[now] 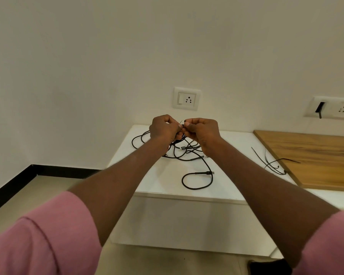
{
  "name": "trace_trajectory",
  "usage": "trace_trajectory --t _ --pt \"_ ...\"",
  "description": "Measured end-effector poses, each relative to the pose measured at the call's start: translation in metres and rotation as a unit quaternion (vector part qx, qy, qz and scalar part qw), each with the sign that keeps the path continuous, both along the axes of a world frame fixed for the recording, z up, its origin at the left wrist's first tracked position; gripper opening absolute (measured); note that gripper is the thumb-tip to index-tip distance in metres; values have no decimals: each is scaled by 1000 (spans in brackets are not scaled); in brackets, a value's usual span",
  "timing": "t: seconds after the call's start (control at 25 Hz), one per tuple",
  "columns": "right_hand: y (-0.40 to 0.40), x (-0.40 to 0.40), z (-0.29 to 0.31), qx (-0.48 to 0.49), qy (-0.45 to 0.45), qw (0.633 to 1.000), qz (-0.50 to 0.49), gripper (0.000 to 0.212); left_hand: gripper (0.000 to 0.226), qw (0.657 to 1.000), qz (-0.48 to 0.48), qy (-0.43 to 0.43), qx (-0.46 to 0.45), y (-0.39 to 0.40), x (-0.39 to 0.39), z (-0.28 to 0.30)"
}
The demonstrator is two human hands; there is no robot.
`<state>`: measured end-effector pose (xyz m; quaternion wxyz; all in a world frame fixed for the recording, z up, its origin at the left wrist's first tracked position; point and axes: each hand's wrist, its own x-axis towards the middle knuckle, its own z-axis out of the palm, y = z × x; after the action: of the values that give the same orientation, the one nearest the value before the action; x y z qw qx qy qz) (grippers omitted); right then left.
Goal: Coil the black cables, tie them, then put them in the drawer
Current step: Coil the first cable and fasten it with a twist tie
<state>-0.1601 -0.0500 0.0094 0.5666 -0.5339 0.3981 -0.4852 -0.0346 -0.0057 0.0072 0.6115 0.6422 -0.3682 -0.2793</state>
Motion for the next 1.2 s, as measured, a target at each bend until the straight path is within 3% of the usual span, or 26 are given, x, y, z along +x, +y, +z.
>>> trace_trajectory --t 0.48,1.2 --pt "2 0 -2 -23 -4 1000 0 5 6 998 3 -68 -11 0 -1 0" --pt "-1 4 -11 -95 84 991 -37 6 11 987 14 -161 -10 3 -5 1"
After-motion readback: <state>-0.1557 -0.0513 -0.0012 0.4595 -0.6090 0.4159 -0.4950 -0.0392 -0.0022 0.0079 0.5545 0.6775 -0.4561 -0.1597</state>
